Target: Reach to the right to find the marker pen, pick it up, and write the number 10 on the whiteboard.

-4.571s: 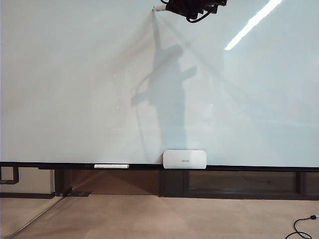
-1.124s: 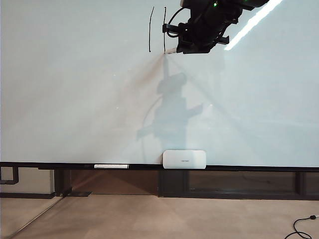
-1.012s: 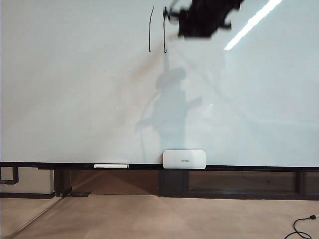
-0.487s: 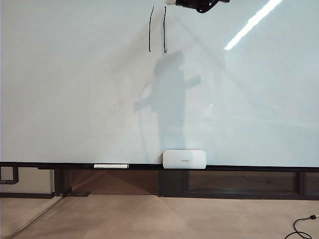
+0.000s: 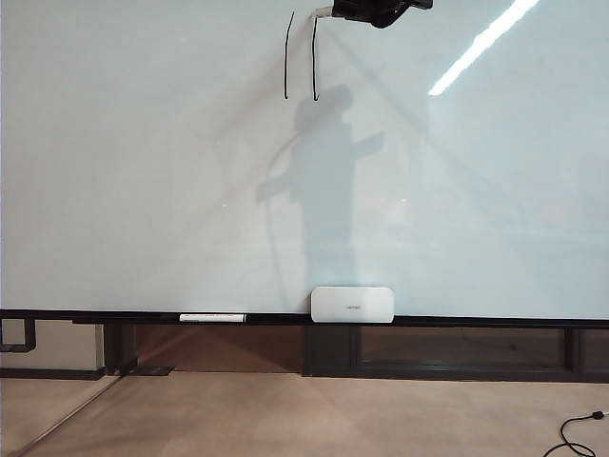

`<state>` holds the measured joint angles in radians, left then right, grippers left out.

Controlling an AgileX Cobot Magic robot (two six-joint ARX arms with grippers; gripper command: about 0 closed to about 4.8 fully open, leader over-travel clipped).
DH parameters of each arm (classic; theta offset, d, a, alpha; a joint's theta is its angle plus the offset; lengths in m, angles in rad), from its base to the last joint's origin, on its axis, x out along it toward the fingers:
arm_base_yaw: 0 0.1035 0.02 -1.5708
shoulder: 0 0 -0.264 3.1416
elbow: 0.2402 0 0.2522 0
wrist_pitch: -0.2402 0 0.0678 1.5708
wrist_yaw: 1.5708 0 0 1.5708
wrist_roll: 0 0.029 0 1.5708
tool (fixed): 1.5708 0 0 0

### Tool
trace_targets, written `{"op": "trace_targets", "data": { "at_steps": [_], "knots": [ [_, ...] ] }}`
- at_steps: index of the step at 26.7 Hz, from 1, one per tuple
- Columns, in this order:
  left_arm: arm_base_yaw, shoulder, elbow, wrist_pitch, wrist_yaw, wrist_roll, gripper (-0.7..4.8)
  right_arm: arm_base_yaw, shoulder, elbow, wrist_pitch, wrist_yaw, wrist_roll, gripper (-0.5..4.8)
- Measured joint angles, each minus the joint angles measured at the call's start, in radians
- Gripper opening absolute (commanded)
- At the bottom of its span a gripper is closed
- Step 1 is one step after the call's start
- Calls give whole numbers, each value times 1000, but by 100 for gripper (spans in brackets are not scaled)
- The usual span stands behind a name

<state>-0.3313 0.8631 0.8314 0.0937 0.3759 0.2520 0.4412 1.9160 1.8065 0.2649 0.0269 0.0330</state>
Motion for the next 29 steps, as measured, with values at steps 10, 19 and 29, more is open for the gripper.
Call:
{"op": "trace_targets", "data": {
  "at_steps": [10, 19, 29],
  "knots": [
    [0, 0, 0, 5, 0, 1, -6, -18, 1, 0, -2, 8, -1, -2],
    [0, 0, 0, 8, 1, 2, -6, -31, 2, 0, -14, 18, -12, -2],
    [0, 0, 0, 6, 56, 2, -6, -40, -15, -1, -63, 74, -56, -2]
  ]
}}
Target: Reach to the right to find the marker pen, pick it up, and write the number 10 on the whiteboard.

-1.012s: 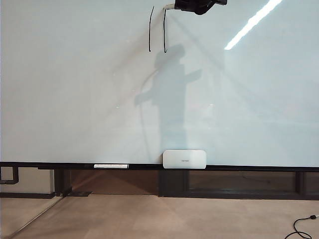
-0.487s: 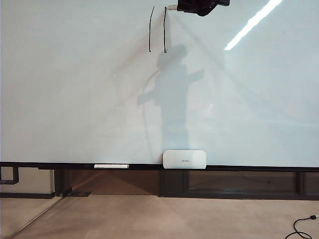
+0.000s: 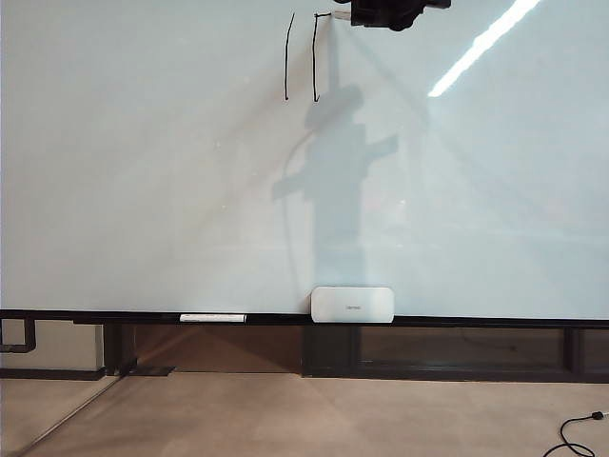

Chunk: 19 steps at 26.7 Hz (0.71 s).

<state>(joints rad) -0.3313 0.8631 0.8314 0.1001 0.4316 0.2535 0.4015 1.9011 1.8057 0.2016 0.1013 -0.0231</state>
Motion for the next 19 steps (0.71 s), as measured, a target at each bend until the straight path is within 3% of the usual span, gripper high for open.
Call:
{"op": "trace_targets", "data": {
  "at_steps": [19],
  "knots": [
    [0, 0, 11, -3, 11, 0, -6, -22, -31, -2, -87, 57, -22, -2]
  ]
}}
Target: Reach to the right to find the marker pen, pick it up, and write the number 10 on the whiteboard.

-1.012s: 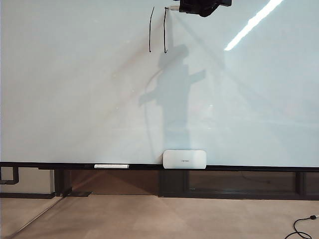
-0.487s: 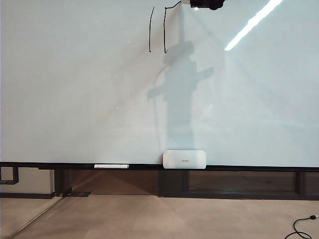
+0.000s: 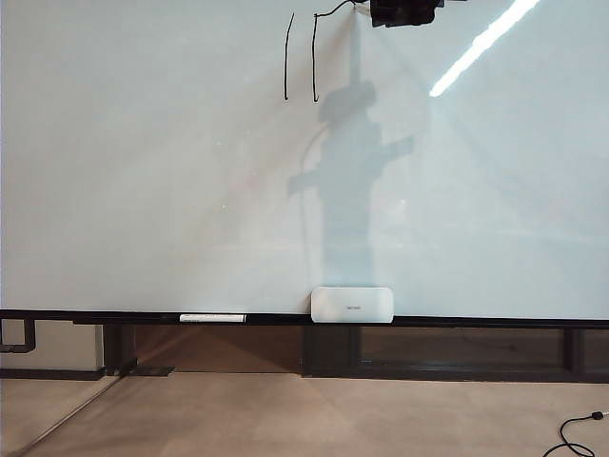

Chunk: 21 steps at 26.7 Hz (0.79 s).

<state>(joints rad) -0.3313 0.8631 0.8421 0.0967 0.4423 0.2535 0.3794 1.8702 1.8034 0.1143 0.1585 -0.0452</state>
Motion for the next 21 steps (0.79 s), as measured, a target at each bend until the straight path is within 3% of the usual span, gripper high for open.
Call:
{"op": "trace_targets", "data": {
  "at_steps": [21],
  "knots": [
    [0, 1, 0, -3, -35, 23, -6, 0, 5, -243, 20, -13, 85, -2]
  ]
}}
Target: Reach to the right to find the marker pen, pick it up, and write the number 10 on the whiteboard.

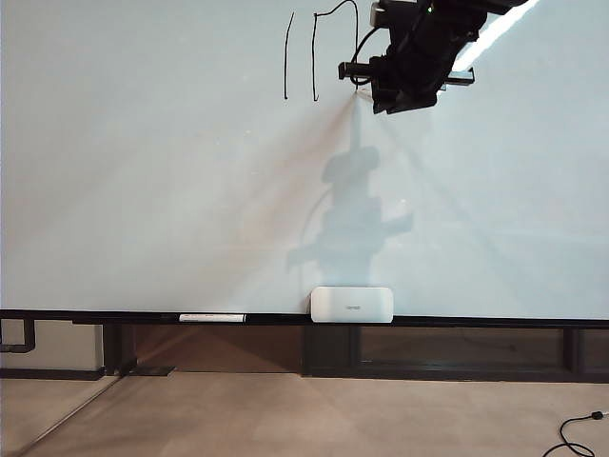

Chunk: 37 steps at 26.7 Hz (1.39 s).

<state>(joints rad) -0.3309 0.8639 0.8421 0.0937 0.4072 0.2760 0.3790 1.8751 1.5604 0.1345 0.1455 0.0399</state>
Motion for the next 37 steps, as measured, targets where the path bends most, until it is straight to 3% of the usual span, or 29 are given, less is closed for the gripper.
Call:
{"op": "trace_targets", "data": {
  "at_steps": [15, 37],
  "knots": [
    [1, 5, 0, 0, -44, 0, -6, 98, 0, -12, 85, -37, 8, -2],
    [1, 8, 0, -8, -71, -8, -6, 96, 42, -12, 126, -41, 13, -2]
  ]
}}
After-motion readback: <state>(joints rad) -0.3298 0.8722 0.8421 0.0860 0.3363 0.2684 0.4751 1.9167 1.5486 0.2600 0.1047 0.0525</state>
